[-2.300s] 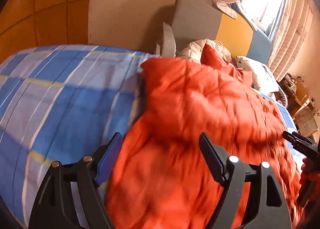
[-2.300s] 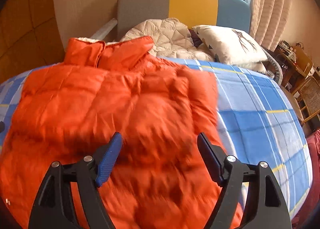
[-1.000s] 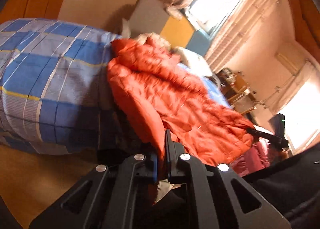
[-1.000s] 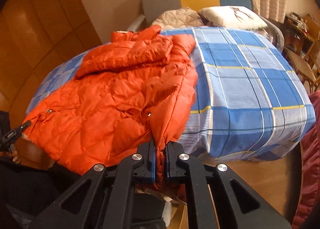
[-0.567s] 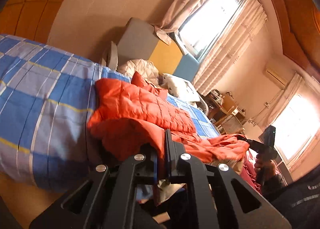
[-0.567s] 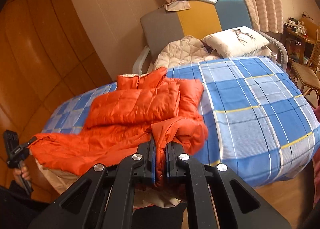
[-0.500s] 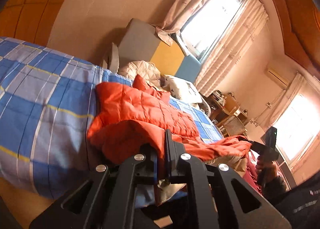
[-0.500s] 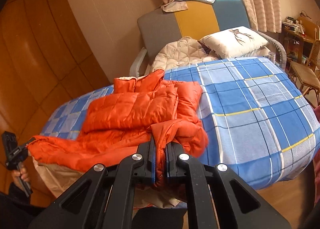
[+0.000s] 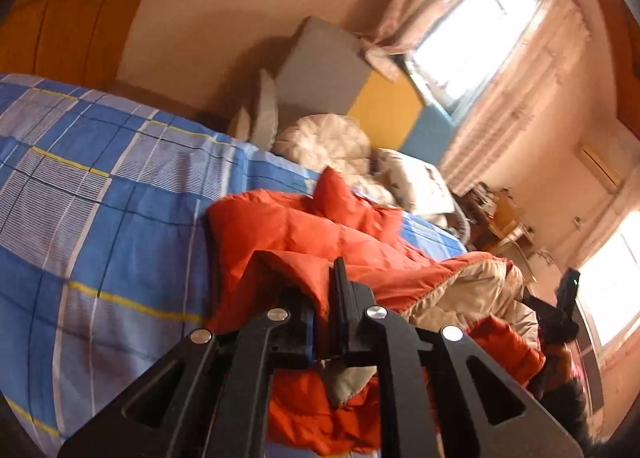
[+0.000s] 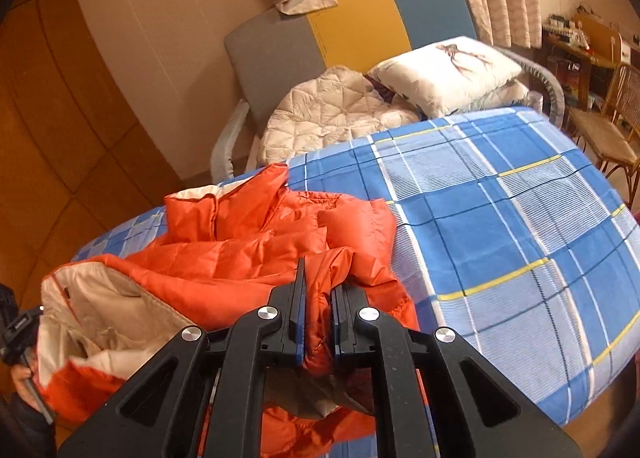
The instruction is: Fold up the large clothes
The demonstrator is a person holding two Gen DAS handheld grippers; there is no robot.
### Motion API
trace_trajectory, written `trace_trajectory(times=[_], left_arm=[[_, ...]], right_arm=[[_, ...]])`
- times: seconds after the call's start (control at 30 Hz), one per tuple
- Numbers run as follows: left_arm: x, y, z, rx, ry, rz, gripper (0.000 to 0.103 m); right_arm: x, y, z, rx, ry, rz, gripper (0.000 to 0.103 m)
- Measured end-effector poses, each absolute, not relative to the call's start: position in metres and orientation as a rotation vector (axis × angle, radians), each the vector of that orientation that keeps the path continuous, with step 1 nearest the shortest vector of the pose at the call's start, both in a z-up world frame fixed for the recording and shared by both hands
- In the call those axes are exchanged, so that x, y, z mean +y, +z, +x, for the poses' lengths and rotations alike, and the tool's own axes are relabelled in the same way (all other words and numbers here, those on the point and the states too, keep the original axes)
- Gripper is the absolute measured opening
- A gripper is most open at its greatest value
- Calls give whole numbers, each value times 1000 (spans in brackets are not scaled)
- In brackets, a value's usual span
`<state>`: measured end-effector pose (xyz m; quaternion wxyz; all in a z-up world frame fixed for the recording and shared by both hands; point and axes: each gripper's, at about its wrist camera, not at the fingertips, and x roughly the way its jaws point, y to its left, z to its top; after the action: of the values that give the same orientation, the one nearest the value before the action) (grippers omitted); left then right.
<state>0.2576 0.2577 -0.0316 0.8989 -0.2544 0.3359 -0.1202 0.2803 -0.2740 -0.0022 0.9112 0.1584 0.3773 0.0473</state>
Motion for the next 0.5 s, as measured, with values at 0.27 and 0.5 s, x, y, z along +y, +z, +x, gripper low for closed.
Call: trace_trajectory(times=[0.27, 0.5], left_arm=[[264, -46, 308, 729, -195, -575, 85], [287, -49, 288, 673, -180, -603, 89]], right_arm=[[-281, -7, 311, 739, 74, 408, 84], [-299, -14, 291, 723, 75, 444, 84]])
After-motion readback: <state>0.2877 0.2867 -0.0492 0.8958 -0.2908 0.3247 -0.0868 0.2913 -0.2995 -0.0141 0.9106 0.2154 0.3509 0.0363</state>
